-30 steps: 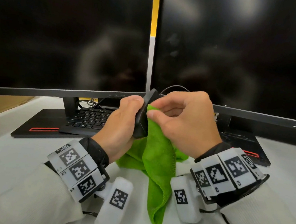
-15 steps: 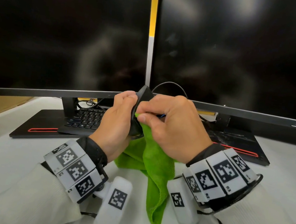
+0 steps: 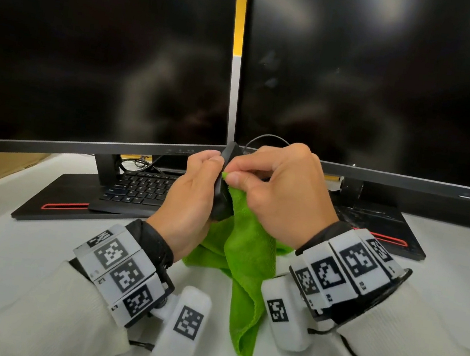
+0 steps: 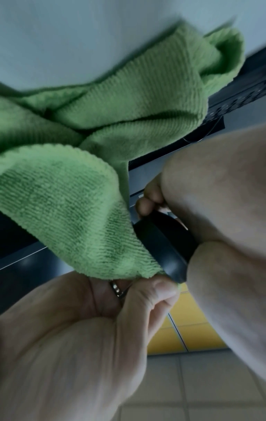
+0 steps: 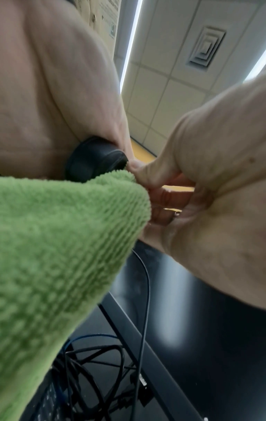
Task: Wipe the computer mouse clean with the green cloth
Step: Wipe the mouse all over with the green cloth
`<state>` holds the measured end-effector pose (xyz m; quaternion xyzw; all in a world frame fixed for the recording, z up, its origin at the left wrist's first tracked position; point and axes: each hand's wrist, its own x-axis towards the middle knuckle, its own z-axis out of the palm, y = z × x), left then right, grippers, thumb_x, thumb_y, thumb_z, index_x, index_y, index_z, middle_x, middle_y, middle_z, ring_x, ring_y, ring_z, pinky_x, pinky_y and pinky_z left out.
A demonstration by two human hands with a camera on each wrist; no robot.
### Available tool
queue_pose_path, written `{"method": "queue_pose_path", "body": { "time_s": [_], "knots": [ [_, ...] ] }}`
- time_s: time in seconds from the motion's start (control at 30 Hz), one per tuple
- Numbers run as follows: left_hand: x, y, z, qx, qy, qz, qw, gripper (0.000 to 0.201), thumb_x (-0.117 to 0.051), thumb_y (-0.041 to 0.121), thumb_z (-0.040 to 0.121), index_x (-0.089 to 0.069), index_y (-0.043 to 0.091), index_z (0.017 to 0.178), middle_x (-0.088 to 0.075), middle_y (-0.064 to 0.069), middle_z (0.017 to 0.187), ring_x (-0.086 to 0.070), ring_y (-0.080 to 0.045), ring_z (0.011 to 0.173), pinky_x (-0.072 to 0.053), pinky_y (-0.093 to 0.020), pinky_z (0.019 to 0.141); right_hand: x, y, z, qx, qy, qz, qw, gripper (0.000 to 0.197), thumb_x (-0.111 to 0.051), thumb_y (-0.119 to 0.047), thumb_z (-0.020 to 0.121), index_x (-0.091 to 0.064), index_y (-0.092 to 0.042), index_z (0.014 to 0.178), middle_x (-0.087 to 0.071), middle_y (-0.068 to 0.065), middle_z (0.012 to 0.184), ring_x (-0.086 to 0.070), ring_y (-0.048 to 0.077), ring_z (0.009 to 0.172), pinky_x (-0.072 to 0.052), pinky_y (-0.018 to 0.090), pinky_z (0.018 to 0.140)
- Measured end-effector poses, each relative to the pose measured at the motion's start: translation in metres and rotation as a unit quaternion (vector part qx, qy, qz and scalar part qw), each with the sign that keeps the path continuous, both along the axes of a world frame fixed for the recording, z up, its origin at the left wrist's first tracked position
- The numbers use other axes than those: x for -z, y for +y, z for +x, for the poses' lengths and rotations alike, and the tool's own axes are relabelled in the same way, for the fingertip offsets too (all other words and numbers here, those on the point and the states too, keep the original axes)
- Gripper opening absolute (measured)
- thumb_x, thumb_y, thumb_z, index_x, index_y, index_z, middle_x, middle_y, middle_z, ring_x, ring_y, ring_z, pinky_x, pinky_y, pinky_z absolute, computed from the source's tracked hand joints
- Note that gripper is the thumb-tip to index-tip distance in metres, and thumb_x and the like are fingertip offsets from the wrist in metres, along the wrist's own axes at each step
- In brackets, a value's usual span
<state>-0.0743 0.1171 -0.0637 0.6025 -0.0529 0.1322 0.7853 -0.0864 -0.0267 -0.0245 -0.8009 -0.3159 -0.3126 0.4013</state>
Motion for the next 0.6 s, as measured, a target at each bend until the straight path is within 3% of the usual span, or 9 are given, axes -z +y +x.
{"method": "queue_pose_path", "body": {
  "time_s": [0.2,0.3,0.37,0.43,0.53,0.6],
  "knots": [
    [-0.002,-0.001,-0.002,-0.004,0.006,-0.009,1.000,0.057,-0.057,0.045,0.086,-0.061,0.018,0.136,-0.065,-0.028,0.132,-0.061,-0.043,0.128,-0.043,-0.064,0.113,0.002,0.000,-0.001,-0.025,0.011,-0.019,0.999,0.011,-0.080,-0.015,0.083,-0.086,-0.024,0.086,-0.069,-0.011,0.071,-0.062,0.002,0.069,-0.044,0.013,0.070],
    [-0.001,-0.003,-0.004,-0.005,0.011,-0.014,1.000,0.055,-0.056,0.043,0.087,-0.062,0.017,0.136,-0.065,-0.029,0.131,-0.062,-0.043,0.126,-0.048,-0.059,0.109,0.001,0.000,0.001,-0.016,0.018,-0.010,1.000,0.011,-0.081,-0.014,0.083,-0.086,-0.024,0.086,-0.070,-0.014,0.070,-0.063,0.001,0.071,-0.047,0.015,0.073],
    [0.001,-0.006,-0.004,-0.005,0.013,-0.007,1.000,0.051,-0.055,0.042,0.092,-0.061,0.017,0.136,-0.066,-0.028,0.130,-0.068,-0.037,0.117,-0.055,-0.052,0.096,0.001,-0.002,0.004,0.006,0.014,0.007,1.000,0.011,-0.081,-0.015,0.083,-0.086,-0.025,0.086,-0.065,-0.017,0.065,-0.060,0.000,0.068,-0.045,0.018,0.072],
    [0.000,-0.007,-0.005,-0.006,0.016,-0.013,1.000,0.040,-0.051,0.034,0.102,-0.061,0.017,0.137,-0.068,-0.027,0.125,-0.068,-0.033,0.105,-0.053,-0.042,0.082,0.002,-0.002,0.003,-0.006,0.018,-0.001,1.000,0.011,-0.081,-0.016,0.082,-0.086,-0.025,0.085,-0.065,-0.015,0.065,-0.060,0.001,0.067,-0.044,0.020,0.070],
    [-0.002,-0.003,-0.007,-0.002,0.028,-0.026,0.999,0.039,-0.051,0.032,0.103,-0.061,0.016,0.137,-0.067,-0.031,0.125,-0.070,-0.041,0.106,-0.051,-0.043,0.084,0.002,0.001,-0.003,-0.038,0.033,-0.028,0.998,0.011,-0.081,-0.015,0.081,-0.086,-0.025,0.083,-0.071,-0.011,0.069,-0.065,0.003,0.071,-0.049,0.019,0.071],
    [-0.003,-0.005,-0.010,0.004,0.031,-0.031,0.999,0.041,-0.052,0.034,0.104,-0.060,0.012,0.138,-0.072,-0.026,0.107,-0.070,-0.028,0.085,-0.054,-0.033,0.069,0.001,0.000,0.000,-0.015,0.035,-0.004,0.999,0.012,-0.082,-0.014,0.082,-0.086,-0.025,0.083,-0.074,-0.012,0.069,-0.068,0.002,0.072,-0.053,0.019,0.074]
  ]
}}
